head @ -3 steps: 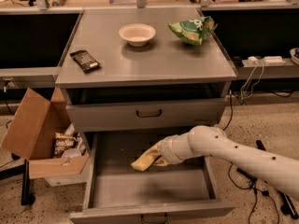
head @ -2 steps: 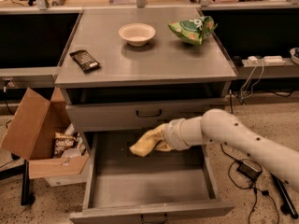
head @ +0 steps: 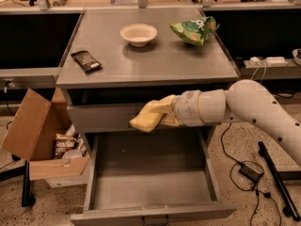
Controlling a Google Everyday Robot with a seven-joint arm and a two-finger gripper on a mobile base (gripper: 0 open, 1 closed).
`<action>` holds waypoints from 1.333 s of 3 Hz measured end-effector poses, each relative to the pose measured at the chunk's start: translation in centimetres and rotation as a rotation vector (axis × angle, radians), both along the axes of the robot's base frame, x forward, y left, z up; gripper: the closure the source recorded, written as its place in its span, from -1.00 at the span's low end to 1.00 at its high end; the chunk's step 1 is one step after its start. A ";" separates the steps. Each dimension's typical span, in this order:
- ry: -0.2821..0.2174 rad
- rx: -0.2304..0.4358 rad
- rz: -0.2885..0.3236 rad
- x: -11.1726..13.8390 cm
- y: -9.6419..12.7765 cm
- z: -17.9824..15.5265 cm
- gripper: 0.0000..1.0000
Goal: Pick sponge from middle drawer and place on counter
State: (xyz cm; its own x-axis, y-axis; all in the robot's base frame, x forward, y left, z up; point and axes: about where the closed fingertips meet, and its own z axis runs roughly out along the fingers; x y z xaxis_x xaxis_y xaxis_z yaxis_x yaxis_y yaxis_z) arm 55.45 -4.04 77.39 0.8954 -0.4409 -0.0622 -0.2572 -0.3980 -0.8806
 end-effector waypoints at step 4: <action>-0.116 0.083 -0.066 7.0 0.4 10.3 1.00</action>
Offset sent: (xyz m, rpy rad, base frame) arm 0.0254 0.0019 0.0943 0.0365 -0.1850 -0.0233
